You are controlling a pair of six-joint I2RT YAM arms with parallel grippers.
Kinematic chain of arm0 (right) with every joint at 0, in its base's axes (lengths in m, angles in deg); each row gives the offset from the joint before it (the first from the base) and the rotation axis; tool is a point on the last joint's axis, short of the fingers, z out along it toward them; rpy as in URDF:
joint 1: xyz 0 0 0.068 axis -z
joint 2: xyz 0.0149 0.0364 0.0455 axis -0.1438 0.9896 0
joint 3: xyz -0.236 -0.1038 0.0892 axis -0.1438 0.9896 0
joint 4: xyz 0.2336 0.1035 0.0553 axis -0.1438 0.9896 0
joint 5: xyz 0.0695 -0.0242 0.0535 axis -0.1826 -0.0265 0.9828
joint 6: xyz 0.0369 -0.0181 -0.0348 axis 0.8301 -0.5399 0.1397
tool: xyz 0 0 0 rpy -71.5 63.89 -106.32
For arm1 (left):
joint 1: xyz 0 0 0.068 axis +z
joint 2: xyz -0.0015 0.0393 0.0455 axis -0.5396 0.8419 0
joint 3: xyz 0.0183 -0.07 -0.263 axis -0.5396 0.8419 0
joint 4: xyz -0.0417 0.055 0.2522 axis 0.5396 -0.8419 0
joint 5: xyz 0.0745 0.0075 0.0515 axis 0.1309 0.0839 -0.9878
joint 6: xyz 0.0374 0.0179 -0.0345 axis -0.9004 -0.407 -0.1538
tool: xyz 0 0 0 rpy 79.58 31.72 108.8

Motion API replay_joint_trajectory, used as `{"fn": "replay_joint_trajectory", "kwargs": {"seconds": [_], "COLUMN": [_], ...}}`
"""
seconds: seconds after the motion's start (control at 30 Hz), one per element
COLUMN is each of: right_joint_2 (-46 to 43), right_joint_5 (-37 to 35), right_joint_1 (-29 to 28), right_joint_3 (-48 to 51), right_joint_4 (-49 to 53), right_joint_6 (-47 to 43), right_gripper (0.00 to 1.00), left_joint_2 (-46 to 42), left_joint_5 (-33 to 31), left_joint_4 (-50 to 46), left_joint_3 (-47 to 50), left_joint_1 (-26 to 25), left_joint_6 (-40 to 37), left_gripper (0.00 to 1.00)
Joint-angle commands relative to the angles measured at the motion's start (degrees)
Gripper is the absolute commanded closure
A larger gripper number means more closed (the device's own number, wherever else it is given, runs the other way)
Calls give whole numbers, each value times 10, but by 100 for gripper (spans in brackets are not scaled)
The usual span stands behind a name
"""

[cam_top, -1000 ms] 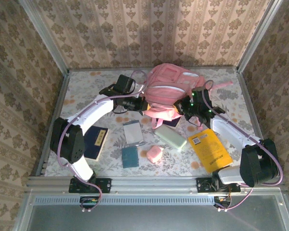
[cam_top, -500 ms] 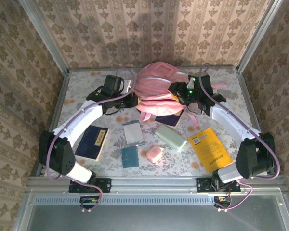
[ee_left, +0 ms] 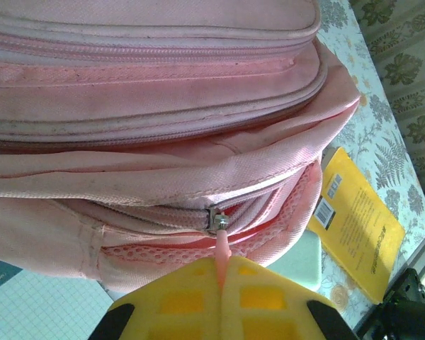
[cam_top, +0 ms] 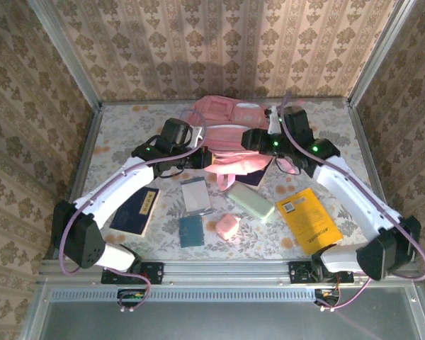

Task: Pack the student bag

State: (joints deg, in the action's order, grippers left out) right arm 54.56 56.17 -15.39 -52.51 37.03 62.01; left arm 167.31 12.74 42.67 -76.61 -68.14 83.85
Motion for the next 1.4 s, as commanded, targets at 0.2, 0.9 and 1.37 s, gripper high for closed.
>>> {"fn": "replay_joint_trajectory", "kwargs": {"seconds": [0.2,0.9,1.37], "right_joint_2": [-24,179,201], "right_joint_5": [65,191,52], "right_joint_1": [-36,-44,-68], "right_joint_3": [125,34,34], "right_joint_4": [-190,-169,-211], "right_joint_6": [-466,-679,-716], "right_gripper": [46,31,100], "left_joint_2": [-21,-33,-44], "left_joint_5": [32,89,62], "left_joint_4": [-8,49,30], "left_joint_3": [2,30,33], "left_joint_1": [31,35,34], "left_joint_6": [-44,-37,-51], "left_gripper": [100,100,100]}}
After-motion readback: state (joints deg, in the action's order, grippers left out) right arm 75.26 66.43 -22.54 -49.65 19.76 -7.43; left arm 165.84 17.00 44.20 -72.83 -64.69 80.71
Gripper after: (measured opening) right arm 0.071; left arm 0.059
